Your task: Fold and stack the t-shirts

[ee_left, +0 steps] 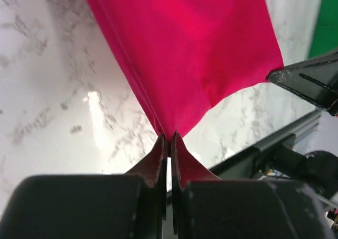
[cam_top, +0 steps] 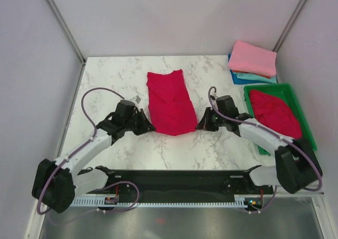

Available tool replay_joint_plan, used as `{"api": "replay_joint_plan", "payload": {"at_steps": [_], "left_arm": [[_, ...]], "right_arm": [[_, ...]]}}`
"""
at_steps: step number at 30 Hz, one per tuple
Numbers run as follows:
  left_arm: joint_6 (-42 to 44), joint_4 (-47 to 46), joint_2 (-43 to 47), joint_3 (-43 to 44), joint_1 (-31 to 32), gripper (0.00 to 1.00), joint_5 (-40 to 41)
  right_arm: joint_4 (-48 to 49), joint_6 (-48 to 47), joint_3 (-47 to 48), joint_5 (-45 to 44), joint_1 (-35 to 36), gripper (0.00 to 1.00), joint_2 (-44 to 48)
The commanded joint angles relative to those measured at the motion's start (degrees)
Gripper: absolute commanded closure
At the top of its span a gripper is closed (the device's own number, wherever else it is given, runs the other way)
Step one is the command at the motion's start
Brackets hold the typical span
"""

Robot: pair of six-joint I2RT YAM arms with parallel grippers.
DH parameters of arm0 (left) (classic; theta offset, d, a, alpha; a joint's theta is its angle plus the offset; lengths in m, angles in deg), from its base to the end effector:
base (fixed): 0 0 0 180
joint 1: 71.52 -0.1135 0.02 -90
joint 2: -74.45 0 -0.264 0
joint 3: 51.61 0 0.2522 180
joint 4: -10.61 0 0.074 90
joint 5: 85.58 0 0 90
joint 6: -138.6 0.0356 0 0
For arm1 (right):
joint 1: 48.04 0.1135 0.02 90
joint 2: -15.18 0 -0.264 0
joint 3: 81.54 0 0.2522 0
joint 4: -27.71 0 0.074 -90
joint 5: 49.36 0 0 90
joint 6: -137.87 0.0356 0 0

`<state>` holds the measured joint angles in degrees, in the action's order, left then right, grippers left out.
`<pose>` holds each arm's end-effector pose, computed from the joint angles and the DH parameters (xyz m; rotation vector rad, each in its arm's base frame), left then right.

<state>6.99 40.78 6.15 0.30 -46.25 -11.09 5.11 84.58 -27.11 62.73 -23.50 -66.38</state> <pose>0.2119 -0.1106 0.2090 -0.2231 2.5172 -0.8407 0.2445 0.1263 0.1780 0.0898 2.5822 0.9142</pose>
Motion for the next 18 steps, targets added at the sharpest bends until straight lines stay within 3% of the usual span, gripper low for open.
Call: {"api": "replay_joint_plan", "payload": {"at_steps": [1, 5, 10, 14, 18], "left_arm": [[-4.27, 8.63, 8.51, -1.32, 1.53, 0.98, 2.15], [-5.68, 17.23, 19.4, -0.63, 1.88, 0.98, 0.05], [-6.56, 25.86, 24.7, 5.35, 2.14, 0.98, -0.66], [-5.07, 28.51, 23.65, 9.74, 2.06, 0.98, -0.14], [-2.09, 29.21, 16.99, 15.62, 2.06, 0.98, 3.45]], "right_arm": [[-9.6, 1.16, -1.02, -1.34, 0.95, 1.0, 11.31], [-17.25, 3.63, -2.6, -1.69, 2.96, 1.0, 23.87], [-25.25, 6.88, -2.96, -4.77, 5.96, 1.0, 33.9], [-27.37, 6.98, 1.5, -6.53, 6.05, 1.0, 34.28], [-28.77, 3.73, 8.1, -9.95, 6.05, 1.0, 27.96]]}}
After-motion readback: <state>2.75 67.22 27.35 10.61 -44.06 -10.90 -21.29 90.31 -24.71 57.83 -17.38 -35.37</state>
